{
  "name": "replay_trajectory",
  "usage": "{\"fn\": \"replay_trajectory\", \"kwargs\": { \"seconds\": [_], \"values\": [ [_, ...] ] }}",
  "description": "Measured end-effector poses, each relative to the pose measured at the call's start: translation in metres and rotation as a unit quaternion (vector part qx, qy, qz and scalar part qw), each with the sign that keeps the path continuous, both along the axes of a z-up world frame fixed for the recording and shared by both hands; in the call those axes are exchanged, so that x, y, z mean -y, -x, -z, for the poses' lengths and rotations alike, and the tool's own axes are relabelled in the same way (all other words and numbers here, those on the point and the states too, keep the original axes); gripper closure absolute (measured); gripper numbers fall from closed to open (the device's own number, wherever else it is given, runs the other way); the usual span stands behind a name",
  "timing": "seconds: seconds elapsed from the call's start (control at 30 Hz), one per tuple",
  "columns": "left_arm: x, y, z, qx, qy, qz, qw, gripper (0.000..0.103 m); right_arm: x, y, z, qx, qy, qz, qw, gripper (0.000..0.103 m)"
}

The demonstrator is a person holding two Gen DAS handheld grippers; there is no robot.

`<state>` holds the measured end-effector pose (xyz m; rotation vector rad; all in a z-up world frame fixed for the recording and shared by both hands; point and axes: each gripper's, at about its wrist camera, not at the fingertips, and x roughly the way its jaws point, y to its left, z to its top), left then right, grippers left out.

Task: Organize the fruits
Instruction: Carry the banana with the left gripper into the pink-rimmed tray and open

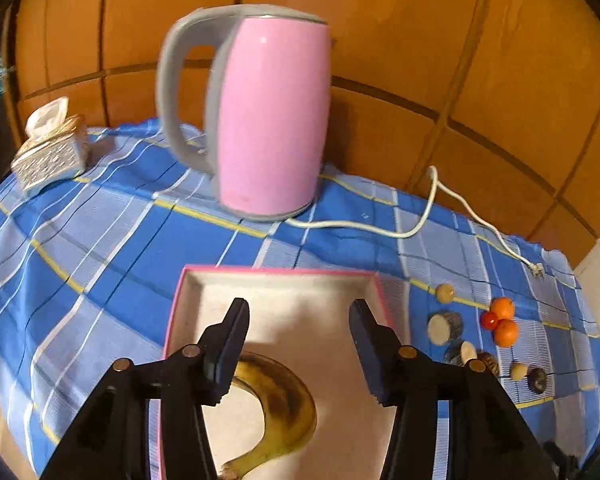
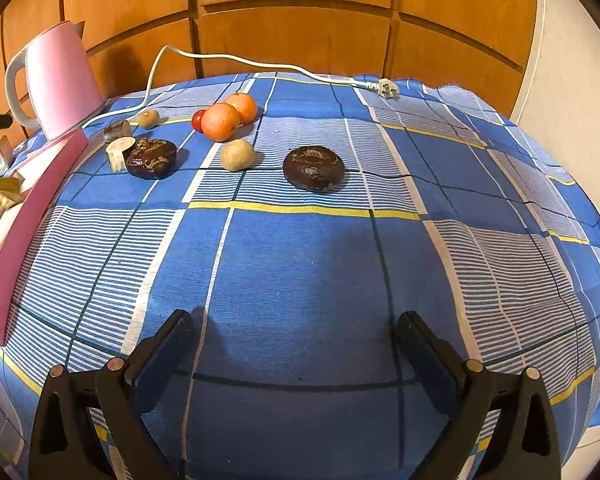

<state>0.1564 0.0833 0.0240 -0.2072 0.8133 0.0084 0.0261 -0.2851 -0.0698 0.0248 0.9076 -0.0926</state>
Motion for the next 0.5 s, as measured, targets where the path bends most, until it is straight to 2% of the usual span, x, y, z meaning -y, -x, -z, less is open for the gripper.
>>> {"fn": "replay_trajectory", "kwargs": {
  "seconds": [0.13,0.37,0.5],
  "values": [
    [-0.003,0.023,0.009,-0.009,0.005,-0.016,0.9998,0.049,0.0,0.0,0.0,-0.001,-0.001,0.0,1.0,0.0],
    [0.001,0.071,0.027,-0.032,0.015,-0.01,0.9993,0.049,0.001,0.0,0.0,0.002,-0.004,0.0,1.0,0.0],
    [0.009,0.085,0.046,-0.053,-0.008,0.001,0.9986,0.049,0.001,0.0,0.0,0.004,-0.004,0.001,1.0,0.0]
  ]
}}
